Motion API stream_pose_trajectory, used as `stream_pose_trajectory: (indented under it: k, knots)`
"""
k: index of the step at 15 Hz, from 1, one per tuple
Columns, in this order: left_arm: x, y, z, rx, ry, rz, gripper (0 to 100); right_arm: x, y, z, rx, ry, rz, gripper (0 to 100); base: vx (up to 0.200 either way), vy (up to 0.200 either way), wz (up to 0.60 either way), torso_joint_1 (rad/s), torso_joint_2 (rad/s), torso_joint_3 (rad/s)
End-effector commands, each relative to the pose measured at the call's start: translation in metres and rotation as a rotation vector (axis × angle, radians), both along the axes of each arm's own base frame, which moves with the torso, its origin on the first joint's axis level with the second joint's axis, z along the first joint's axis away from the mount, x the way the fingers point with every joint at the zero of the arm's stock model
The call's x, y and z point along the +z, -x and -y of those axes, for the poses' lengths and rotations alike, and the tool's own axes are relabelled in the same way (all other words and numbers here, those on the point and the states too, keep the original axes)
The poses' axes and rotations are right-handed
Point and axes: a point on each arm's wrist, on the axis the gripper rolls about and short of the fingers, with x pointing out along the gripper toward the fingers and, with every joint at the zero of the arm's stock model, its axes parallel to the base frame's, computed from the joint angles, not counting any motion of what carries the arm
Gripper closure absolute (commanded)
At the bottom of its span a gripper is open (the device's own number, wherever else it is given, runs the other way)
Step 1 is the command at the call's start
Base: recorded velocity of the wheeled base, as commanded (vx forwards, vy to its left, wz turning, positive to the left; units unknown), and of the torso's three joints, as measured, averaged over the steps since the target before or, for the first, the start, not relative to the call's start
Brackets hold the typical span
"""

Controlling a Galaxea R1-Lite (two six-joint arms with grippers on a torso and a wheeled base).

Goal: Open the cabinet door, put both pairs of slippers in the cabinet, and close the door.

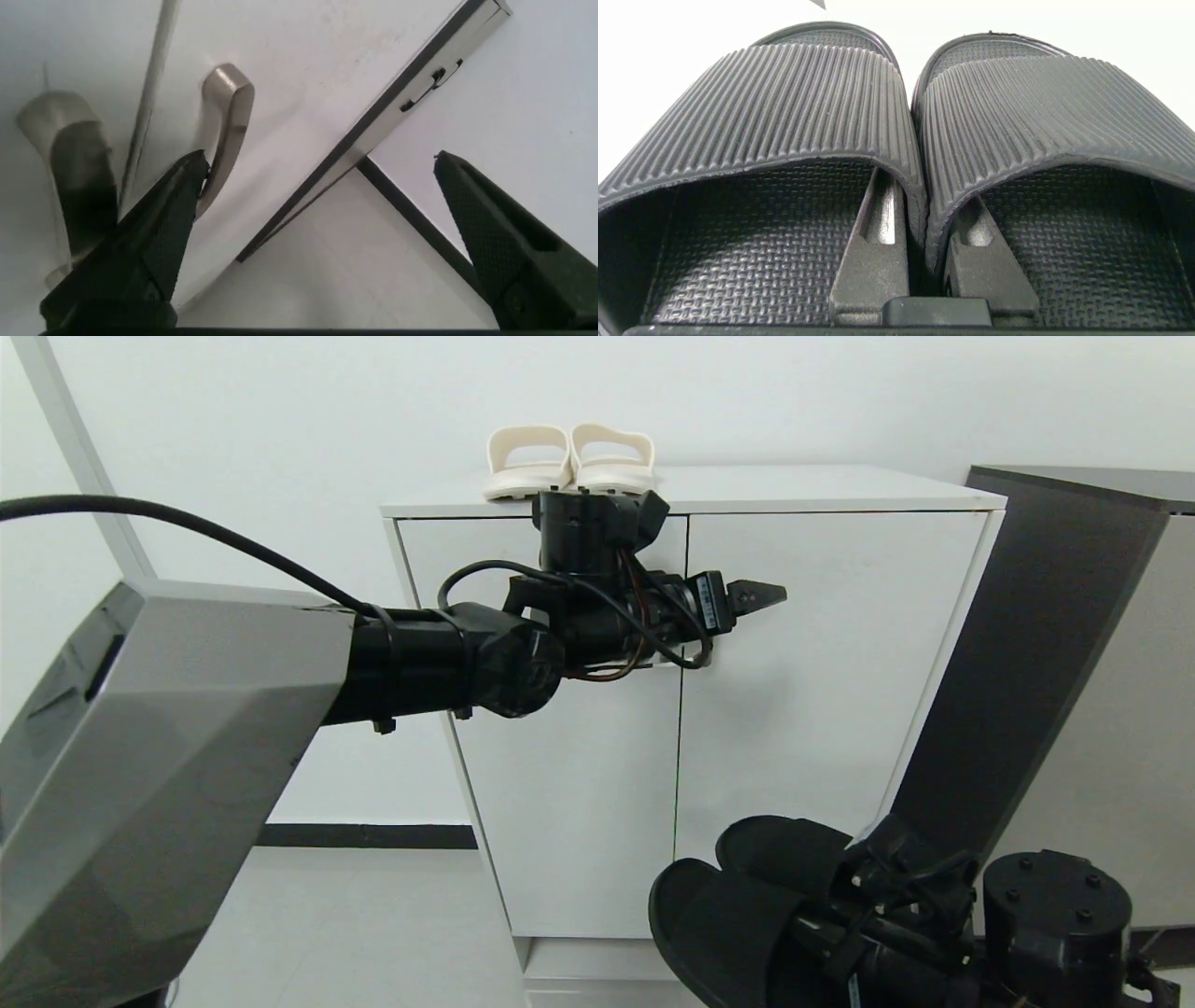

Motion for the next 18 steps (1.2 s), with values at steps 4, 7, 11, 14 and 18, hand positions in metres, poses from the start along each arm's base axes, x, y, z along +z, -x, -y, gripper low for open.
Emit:
stream_pose_trajectory:
  k: [4,7,11,14,18]
  knots:
    - [-0.003,0.001,0.0,-0.003,-0.006,-0.013,100,-0.003,0.003,0.0,0.011,0.013,-0.013,100,0.0,0.0,0.0,0.0,0.0,0.0]
    - [-0.003,0.003,-0.002,-0.003,-0.009,-0.018,100,-0.003,0.004,-0.001,0.019,0.013,-0.013,100,0.0,0.0,0.0,0.0,0.0,0.0]
    - [-0.002,0.015,-0.009,-0.005,-0.021,-0.033,100,-0.004,0.01,-0.002,0.053,0.012,-0.018,100,0.0,0.0,0.0,0.0,0.0,0.0]
    - [0.001,0.029,-0.018,-0.007,-0.032,-0.047,100,-0.002,0.016,-0.003,0.094,0.006,-0.022,100,0.0,0.0,0.0,0.0,0.0,0.0]
    - [0.007,0.057,-0.027,-0.025,-0.016,-0.025,100,-0.004,0.021,-0.005,0.117,0.012,-0.027,100,0.0,0.0,0.0,0.0,0.0,0.0]
